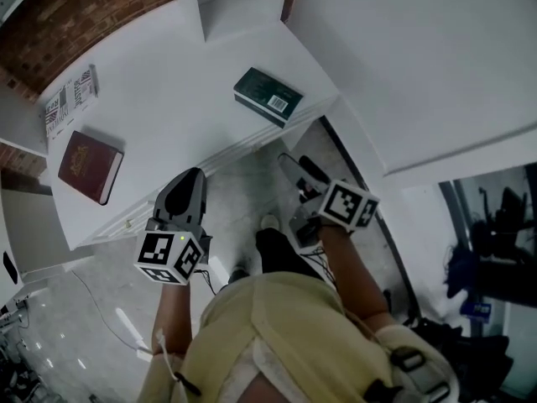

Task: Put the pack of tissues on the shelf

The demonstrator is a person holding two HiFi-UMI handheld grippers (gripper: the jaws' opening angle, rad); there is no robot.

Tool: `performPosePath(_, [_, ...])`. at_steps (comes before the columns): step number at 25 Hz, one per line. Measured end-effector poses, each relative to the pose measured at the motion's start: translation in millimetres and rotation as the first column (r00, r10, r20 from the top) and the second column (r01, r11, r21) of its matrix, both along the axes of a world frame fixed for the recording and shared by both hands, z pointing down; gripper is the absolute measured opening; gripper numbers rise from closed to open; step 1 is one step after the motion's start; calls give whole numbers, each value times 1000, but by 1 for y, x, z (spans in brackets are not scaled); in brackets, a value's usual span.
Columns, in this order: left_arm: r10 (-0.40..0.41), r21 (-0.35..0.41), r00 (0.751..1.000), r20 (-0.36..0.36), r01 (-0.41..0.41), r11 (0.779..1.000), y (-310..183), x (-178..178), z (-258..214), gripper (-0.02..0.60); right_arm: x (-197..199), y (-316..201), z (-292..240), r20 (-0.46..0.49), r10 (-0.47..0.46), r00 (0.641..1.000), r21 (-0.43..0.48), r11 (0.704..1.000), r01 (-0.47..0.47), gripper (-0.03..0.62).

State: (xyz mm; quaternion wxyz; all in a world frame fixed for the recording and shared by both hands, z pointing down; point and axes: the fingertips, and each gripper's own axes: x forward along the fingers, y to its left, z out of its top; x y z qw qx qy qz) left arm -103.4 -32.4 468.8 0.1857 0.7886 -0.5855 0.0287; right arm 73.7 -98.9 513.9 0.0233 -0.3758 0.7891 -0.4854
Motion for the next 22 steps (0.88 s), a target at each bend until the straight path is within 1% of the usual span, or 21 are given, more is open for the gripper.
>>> performPosePath(6, [-24, -14, 1000, 14, 25, 1000, -30, 10, 4, 5, 5, -36, 11, 29, -14, 999, -16, 1000, 15, 333])
performPosePath(9, [-41, -24, 999, 18, 41, 999, -45, 14, 7, 5, 10, -50, 26, 49, 16, 999, -82, 997, -12, 333])
performPosePath(13, [-67, -44, 997, 27, 68, 997, -62, 19, 10, 5, 5, -65, 36, 105, -8, 994, -131, 991, 22, 333])
performPosePath(19, [-65, -72, 997, 45, 68, 995, -70, 25, 14, 5, -6, -78, 48, 160, -23, 987, -174, 983, 51, 333])
performPosePath(22, [-57, -76, 998, 40, 60, 995, -75, 25, 14, 5, -8, -85, 53, 174, -7, 985, -191, 981, 40, 333])
